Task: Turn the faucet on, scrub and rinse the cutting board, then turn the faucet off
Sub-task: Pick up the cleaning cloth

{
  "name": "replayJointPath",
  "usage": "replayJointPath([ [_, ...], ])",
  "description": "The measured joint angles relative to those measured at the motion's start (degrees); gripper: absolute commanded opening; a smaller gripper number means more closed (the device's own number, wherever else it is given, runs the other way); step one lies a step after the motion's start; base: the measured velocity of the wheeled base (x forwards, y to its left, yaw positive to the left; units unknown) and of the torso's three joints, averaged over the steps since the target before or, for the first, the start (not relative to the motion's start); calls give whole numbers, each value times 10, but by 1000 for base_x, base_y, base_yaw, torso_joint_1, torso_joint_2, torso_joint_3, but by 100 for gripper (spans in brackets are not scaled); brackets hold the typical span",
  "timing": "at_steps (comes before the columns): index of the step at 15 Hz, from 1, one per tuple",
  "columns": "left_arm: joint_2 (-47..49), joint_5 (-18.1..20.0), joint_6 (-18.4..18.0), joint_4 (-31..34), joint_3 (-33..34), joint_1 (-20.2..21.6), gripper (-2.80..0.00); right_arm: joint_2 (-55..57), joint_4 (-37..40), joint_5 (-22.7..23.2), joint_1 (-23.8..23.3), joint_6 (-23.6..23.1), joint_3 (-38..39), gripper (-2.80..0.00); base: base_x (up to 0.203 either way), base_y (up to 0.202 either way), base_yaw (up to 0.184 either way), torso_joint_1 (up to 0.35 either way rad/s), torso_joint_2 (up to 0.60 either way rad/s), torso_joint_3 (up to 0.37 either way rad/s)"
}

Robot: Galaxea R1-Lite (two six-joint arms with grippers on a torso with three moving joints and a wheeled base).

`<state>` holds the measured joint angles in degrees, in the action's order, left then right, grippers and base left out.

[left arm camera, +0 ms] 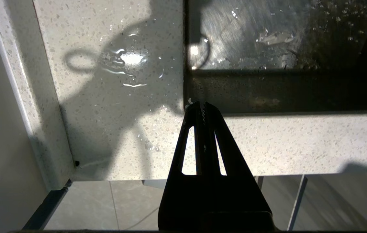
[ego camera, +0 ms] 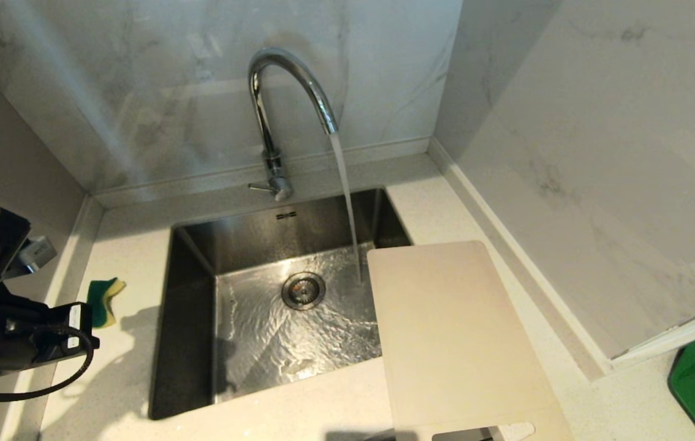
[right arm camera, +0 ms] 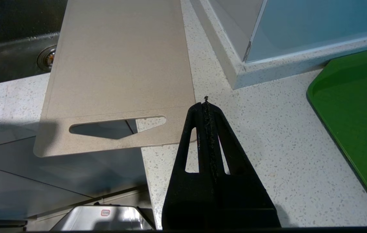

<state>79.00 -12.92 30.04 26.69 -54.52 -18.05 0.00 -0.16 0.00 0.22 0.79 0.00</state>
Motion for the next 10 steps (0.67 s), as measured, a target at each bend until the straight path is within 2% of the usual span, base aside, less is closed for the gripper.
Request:
replayJointPath([
  [10,-7,2,-26,32,-17,14,-280,0,0,0,0,0,0,-280,0,0,0,0,0,0],
])
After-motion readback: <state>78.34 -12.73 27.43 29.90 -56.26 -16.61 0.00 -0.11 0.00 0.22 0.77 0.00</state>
